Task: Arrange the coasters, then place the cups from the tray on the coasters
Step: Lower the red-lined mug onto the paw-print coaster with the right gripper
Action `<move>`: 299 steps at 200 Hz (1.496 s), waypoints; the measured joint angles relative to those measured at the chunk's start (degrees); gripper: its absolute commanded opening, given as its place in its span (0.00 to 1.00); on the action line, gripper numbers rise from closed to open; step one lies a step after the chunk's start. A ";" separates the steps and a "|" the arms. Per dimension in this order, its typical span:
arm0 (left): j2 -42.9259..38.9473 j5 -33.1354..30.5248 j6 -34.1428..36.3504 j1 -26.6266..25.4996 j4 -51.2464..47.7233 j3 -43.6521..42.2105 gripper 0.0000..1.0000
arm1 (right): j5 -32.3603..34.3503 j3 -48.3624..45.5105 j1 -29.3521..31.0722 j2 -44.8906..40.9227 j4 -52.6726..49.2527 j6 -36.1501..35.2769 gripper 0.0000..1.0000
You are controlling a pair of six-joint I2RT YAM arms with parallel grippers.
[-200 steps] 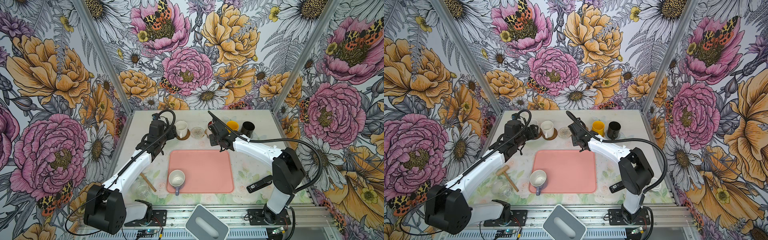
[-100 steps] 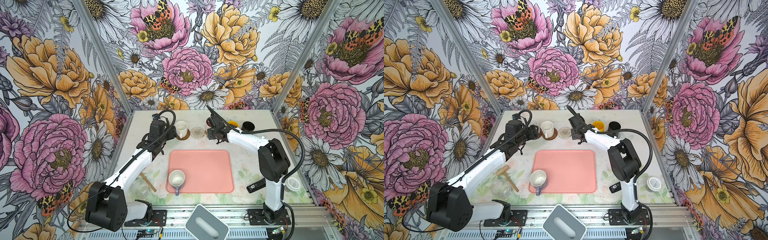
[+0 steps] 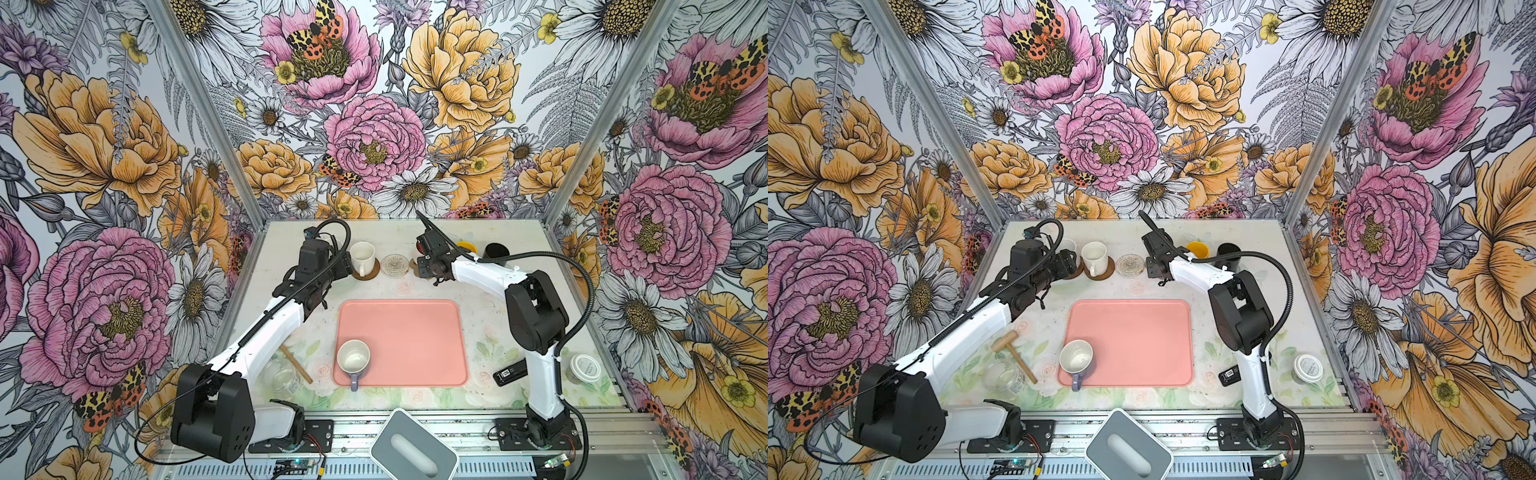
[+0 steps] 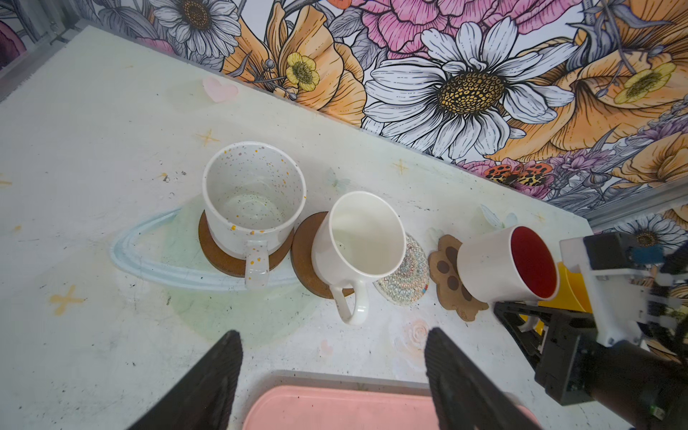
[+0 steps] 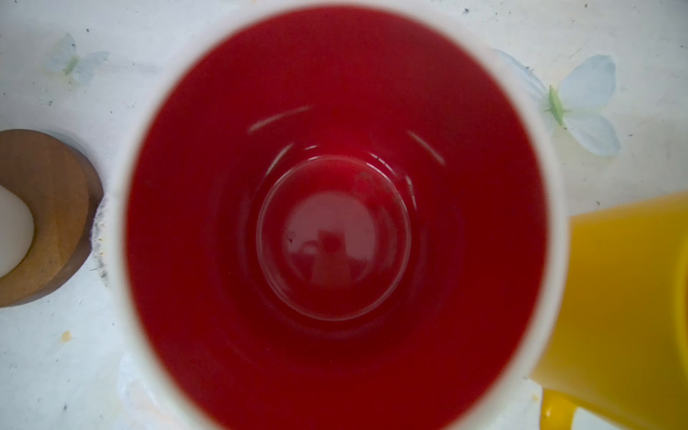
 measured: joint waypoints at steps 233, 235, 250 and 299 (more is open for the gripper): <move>0.00 0.00 0.00 0.04 -0.07 0.00 0.79 | -0.96 0.00 -0.79 2.91 0.00 0.44 0.00; 0.00 0.00 0.00 0.04 -0.07 0.00 0.79 | -0.96 0.00 -0.79 2.95 0.00 0.44 0.00; 0.00 0.00 0.00 0.04 -0.09 0.00 0.79 | -0.96 0.02 -0.85 3.02 0.02 0.44 0.00; 0.00 0.00 0.00 0.07 -0.15 0.00 0.79 | -1.01 0.11 -1.16 3.04 0.02 0.44 0.00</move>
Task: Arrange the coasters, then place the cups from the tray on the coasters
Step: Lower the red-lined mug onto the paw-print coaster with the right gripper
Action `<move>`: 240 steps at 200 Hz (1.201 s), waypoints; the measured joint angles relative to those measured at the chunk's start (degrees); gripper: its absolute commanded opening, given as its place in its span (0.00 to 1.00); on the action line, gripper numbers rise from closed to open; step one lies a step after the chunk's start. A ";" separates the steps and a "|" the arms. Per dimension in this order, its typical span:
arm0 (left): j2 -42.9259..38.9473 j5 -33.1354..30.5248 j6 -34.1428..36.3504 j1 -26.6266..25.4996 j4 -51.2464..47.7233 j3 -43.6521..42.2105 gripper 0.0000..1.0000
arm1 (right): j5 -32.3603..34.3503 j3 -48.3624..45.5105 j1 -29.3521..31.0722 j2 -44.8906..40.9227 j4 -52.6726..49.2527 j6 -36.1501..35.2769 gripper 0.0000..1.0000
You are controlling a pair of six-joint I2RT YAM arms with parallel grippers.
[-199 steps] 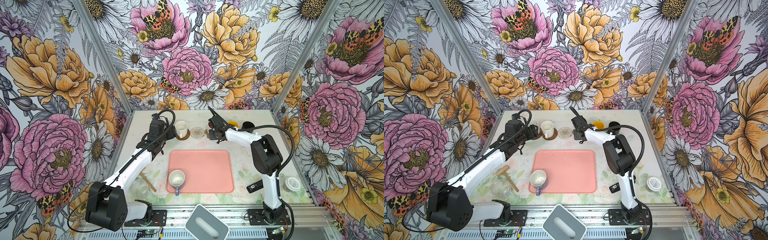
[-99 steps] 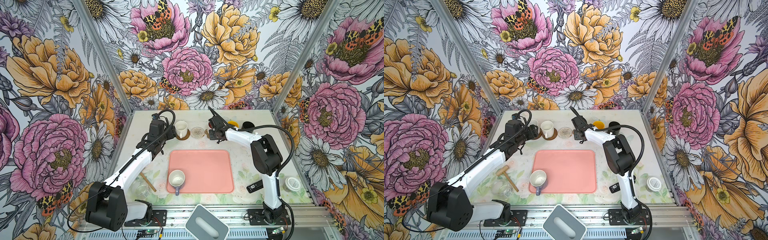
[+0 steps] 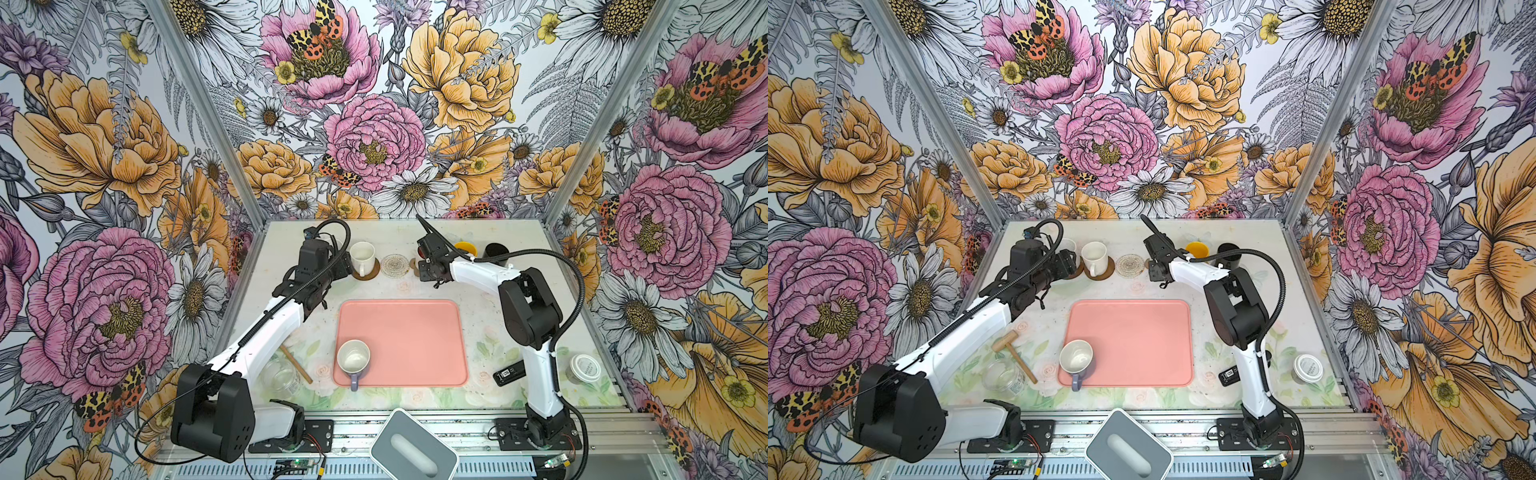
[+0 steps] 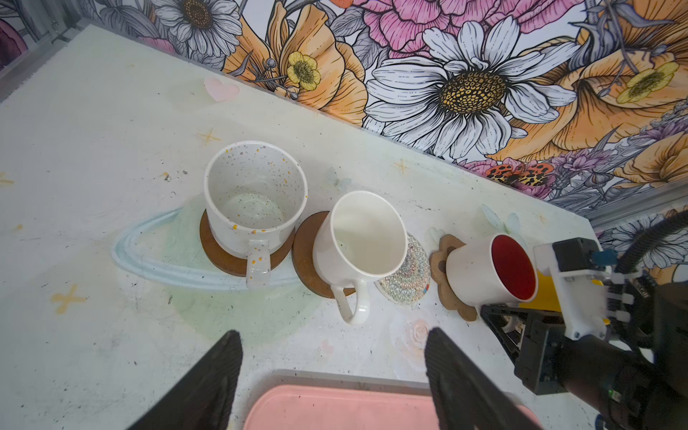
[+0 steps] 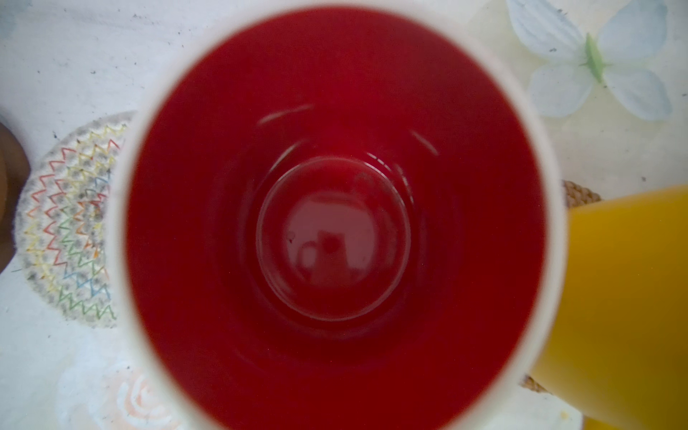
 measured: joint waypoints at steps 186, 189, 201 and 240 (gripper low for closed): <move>0.00 0.00 0.00 0.09 -0.02 0.00 0.79 | -1.05 0.11 0.00 0.15 0.07 1.05 0.19; 0.00 0.00 0.00 0.09 -0.02 0.00 0.79 | -1.05 0.11 0.00 0.15 0.07 1.07 0.20; 0.00 0.00 0.00 0.09 -0.02 0.00 0.79 | -1.29 0.11 0.00 0.15 0.20 1.16 0.24; 0.00 0.00 0.00 0.09 -0.04 0.00 0.79 | -1.95 0.09 0.00 0.15 1.42 1.66 0.38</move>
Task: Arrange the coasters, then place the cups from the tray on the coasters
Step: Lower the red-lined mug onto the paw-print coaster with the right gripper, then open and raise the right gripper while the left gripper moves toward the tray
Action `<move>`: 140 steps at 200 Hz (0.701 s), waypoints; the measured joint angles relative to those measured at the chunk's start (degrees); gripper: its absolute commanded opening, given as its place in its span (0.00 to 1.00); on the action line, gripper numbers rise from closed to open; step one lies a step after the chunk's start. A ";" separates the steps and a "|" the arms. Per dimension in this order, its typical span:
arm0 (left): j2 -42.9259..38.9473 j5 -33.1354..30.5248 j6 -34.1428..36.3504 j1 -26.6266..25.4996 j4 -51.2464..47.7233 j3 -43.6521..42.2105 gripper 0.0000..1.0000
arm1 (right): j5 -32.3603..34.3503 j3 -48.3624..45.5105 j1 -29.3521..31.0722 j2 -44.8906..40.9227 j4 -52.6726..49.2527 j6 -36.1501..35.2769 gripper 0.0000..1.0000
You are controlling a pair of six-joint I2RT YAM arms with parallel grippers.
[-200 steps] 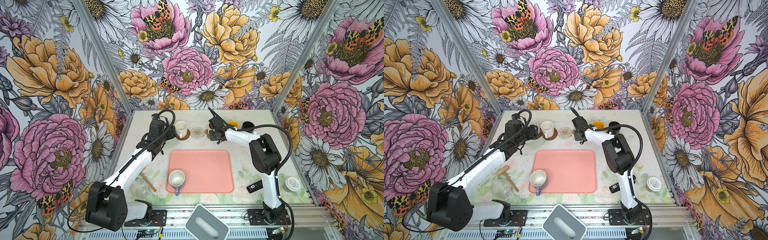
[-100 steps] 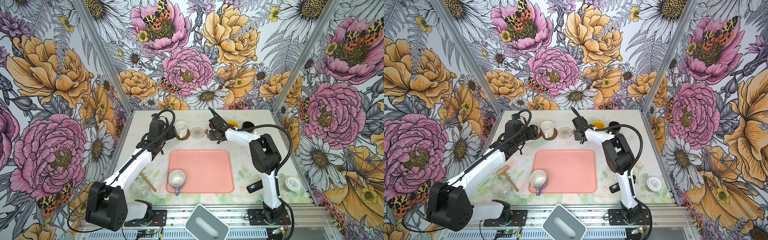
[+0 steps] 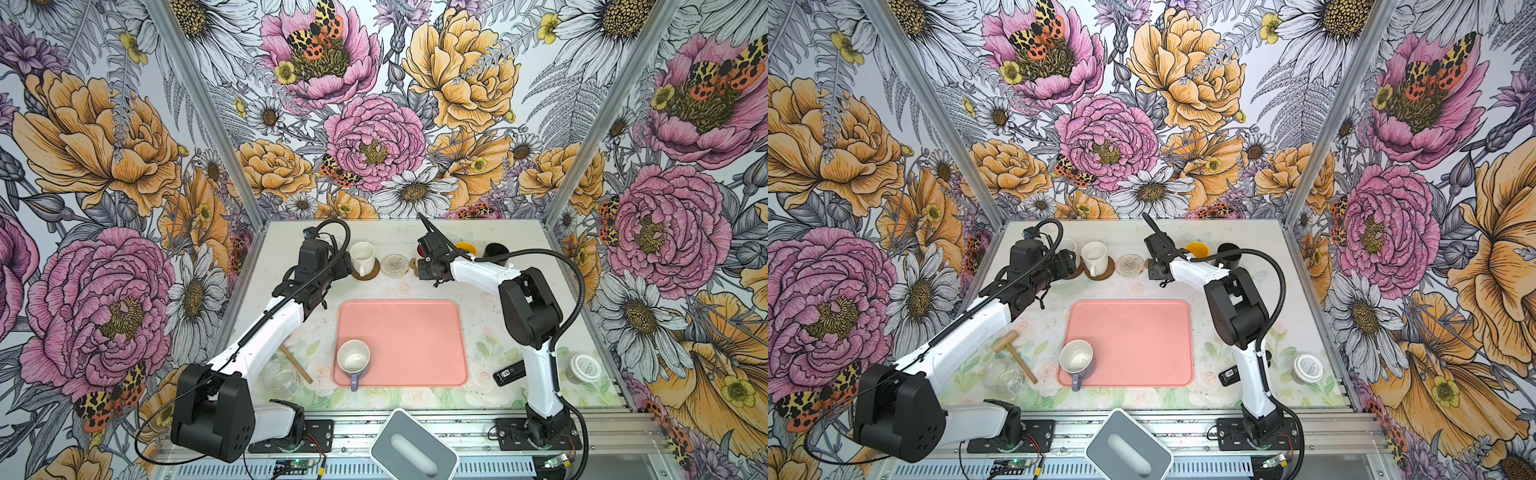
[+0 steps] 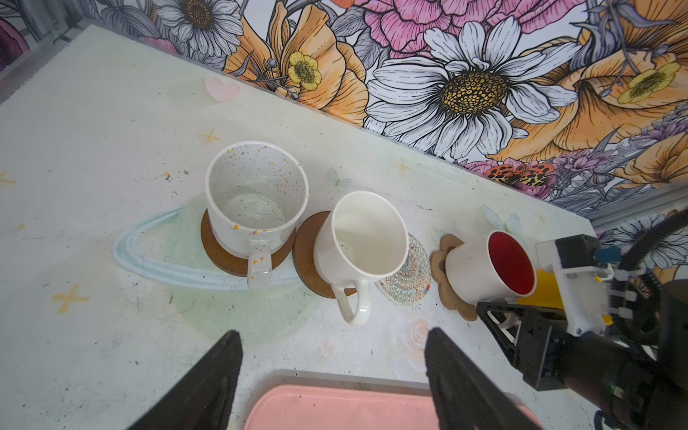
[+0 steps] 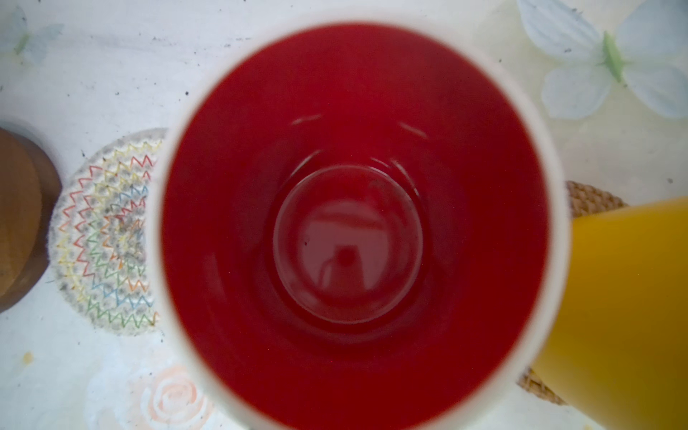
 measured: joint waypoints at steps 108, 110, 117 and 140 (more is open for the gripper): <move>0.00 0.02 -0.02 0.00 0.00 0.00 0.79 | -0.79 -3.52 0.00 -5.49 0.92 0.44 0.54; 0.00 0.02 -0.02 0.00 0.00 0.00 0.79 | -0.79 -3.65 0.00 -5.79 0.96 0.42 0.54; 0.00 0.00 -0.02 0.00 -0.02 0.00 0.79 | -0.74 -4.04 0.00 -7.30 0.96 0.26 0.54; 0.00 0.00 -0.02 0.00 -0.02 0.00 0.79 | 0.07 -5.62 0.00 -12.72 0.94 -0.07 0.55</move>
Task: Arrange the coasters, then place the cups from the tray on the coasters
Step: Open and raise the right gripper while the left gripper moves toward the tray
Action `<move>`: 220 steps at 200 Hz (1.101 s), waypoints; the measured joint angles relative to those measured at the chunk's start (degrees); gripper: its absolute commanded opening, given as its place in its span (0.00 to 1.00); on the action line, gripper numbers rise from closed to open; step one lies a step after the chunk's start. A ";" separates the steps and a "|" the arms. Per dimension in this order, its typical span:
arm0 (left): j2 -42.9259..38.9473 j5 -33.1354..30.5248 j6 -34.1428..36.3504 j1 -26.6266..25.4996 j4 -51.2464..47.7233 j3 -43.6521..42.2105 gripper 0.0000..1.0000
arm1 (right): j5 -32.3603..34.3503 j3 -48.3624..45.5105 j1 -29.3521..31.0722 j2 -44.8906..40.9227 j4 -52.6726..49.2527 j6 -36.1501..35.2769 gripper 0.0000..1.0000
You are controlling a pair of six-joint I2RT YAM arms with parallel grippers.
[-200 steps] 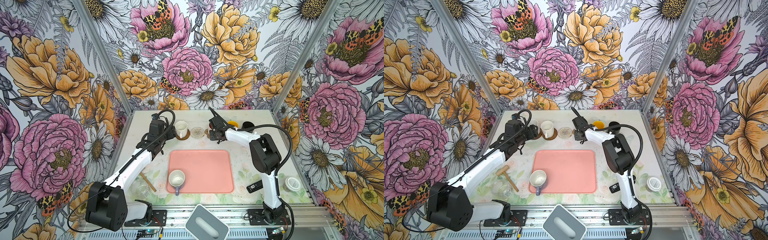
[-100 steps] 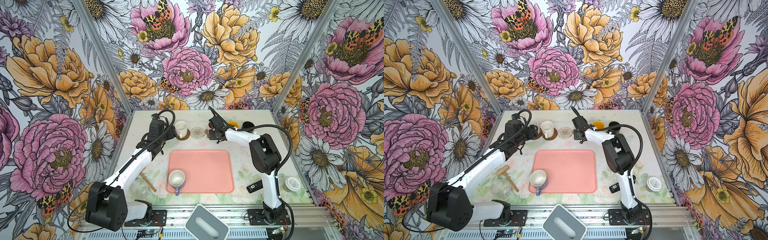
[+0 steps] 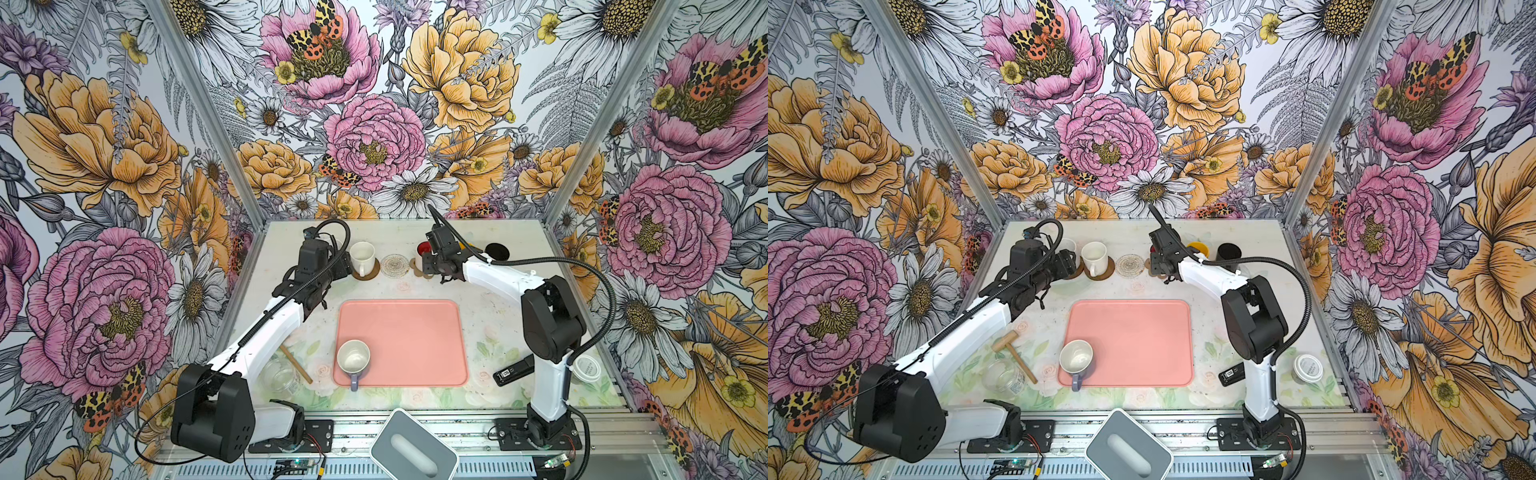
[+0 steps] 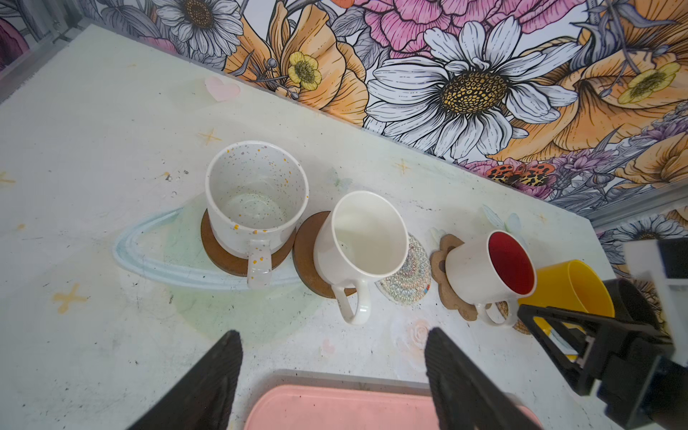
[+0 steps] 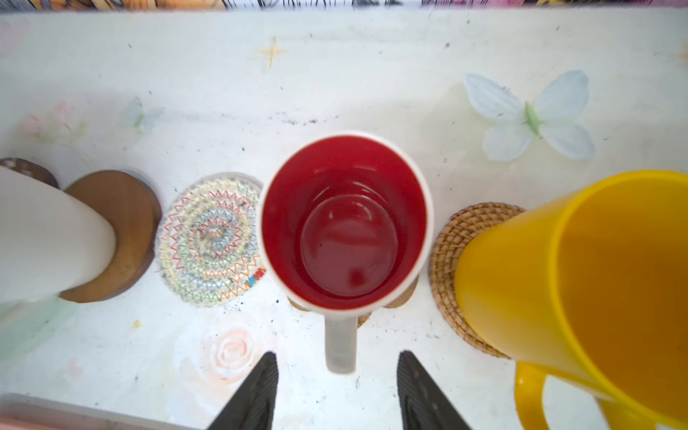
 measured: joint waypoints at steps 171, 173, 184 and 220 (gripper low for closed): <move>3.78 -1.01 1.92 -9.64 -7.48 8.00 0.80 | 10.29 -26.80 1.27 -32.83 11.65 10.95 0.60; 3.78 -1.14 1.97 -9.88 -7.69 8.22 0.80 | 10.43 -27.10 1.27 -33.11 12.02 10.88 0.60; 3.69 -1.42 2.54 -11.39 -8.83 9.18 0.80 | 10.82 -28.61 1.27 -34.45 13.97 10.84 0.62; 1.38 -1.53 3.45 -15.74 -12.94 9.64 0.81 | 9.70 -34.14 1.20 -35.67 25.05 9.35 0.73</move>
